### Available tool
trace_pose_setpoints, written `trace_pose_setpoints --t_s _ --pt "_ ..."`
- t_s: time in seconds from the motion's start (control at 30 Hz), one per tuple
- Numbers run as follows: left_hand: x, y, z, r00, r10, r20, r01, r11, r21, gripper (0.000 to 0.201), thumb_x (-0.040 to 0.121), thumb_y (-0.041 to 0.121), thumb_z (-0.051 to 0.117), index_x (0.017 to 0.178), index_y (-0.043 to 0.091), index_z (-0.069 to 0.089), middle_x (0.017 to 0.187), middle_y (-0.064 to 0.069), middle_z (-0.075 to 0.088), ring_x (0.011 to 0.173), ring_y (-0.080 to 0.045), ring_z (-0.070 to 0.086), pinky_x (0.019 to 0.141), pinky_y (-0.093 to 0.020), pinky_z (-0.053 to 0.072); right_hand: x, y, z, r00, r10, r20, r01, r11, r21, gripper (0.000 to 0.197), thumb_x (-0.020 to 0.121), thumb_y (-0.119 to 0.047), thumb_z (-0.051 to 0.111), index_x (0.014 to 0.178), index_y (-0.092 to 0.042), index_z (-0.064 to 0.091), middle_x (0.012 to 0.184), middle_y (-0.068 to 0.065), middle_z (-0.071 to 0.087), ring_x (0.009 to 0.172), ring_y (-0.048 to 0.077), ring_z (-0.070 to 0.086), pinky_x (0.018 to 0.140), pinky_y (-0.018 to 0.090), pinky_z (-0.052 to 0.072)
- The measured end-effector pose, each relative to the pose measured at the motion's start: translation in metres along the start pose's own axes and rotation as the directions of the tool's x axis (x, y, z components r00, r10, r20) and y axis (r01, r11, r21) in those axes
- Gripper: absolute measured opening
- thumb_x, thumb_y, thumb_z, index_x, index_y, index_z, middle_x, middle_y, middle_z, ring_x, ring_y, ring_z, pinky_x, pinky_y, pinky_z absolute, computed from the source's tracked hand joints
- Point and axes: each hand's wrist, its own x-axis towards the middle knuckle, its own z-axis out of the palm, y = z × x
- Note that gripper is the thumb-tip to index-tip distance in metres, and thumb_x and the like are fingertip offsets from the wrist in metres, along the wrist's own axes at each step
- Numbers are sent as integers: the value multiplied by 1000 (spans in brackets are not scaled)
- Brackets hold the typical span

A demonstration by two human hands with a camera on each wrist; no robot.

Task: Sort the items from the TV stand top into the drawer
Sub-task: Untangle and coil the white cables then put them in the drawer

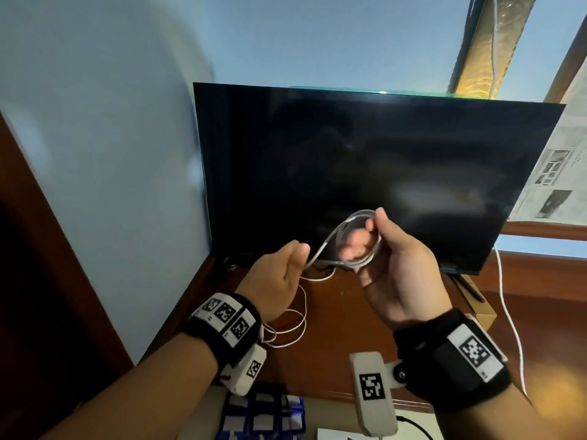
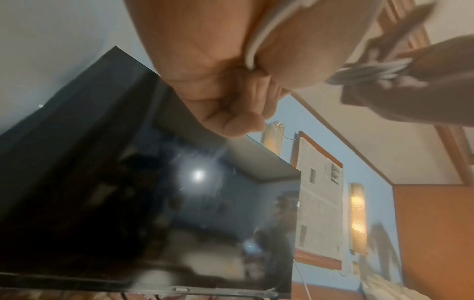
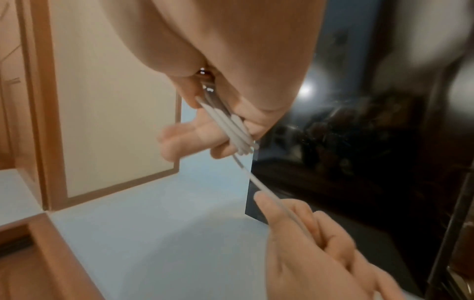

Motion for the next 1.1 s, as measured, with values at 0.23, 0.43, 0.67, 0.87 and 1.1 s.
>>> trace_pose_setpoints --t_s 0.23,0.43,0.67,0.87,1.1 --pt "-27 48 2 933 5 359 -65 986 154 34 104 61 22 86 39 39 78 2 62 64 -7 58 62 -27 47 9 4 -9 998 -65 -26 68 990 123 30 112 -34 32 98 -13 48 127 22 70 123 30 67 113 41 40" --pt "-22 66 -19 926 54 374 -173 940 294 35 109 45 35 102 21 58 83 3 62 76 -19 60 76 -45 50 14 35 -24 984 -177 8 137 729 -671 27 110 -30 42 103 -4 44 100 2 79 99 1 73 85 23 53" --pt "-9 52 -50 932 170 321 -280 899 337 44 103 58 39 88 27 67 81 11 56 84 -8 52 79 -29 44 -6 58 -32 980 140 138 41 541 -840 58 107 -55 35 101 -2 57 63 6 66 55 27 62 60 41 50" --pt "-5 22 -54 963 76 258 -106 989 106 30 96 60 55 77 37 58 78 10 55 81 -5 53 73 -21 38 -17 58 -20 963 233 137 -114 810 -576 67 103 -61 39 90 -1 65 55 15 49 50 26 41 40 28 28" --pt "-21 17 -29 935 -243 259 350 756 -554 32 101 36 57 97 5 58 83 -3 73 78 -15 72 76 -34 62 -16 58 -14 990 115 80 -95 971 -219 40 96 -31 61 82 6 60 47 11 38 37 15 39 48 26 38"
